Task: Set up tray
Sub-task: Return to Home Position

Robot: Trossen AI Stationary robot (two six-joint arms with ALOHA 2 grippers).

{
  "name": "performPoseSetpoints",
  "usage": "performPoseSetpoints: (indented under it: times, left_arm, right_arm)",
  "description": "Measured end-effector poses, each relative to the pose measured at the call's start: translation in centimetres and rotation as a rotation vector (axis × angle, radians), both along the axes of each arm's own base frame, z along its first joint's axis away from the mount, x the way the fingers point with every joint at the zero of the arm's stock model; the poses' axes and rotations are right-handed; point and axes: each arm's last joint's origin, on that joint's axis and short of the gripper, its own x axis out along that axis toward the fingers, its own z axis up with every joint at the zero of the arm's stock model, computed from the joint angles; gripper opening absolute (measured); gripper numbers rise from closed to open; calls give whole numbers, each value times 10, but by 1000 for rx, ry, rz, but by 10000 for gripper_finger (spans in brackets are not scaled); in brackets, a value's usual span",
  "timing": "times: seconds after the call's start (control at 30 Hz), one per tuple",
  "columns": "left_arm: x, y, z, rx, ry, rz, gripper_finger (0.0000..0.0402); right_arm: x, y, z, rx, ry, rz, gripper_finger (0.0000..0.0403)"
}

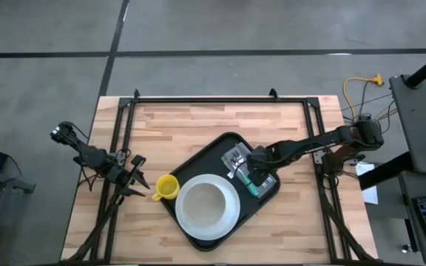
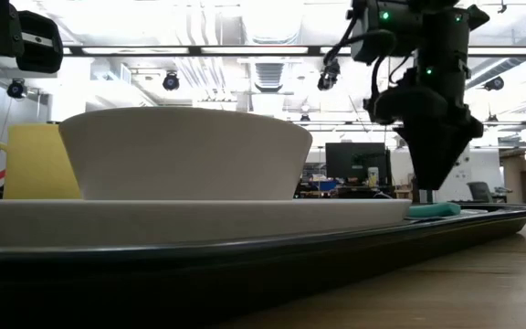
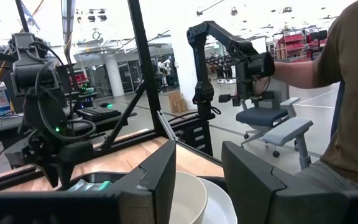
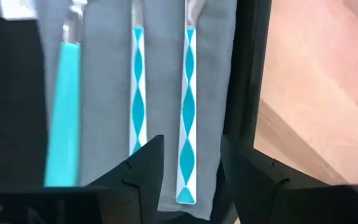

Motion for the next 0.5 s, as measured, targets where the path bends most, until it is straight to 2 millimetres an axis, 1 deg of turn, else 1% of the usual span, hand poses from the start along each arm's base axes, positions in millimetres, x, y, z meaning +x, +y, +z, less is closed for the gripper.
performPoseSetpoints:
  times: [0.27,0.5]
  left_arm:
    - [0,0,0,0,0,0,116]
    - [0,0,0,0,0,1,116]
  right_arm:
    - [-2,0,12,0,-68,-27,138]
    - [1,-1,12,-29,-97,-33,134]
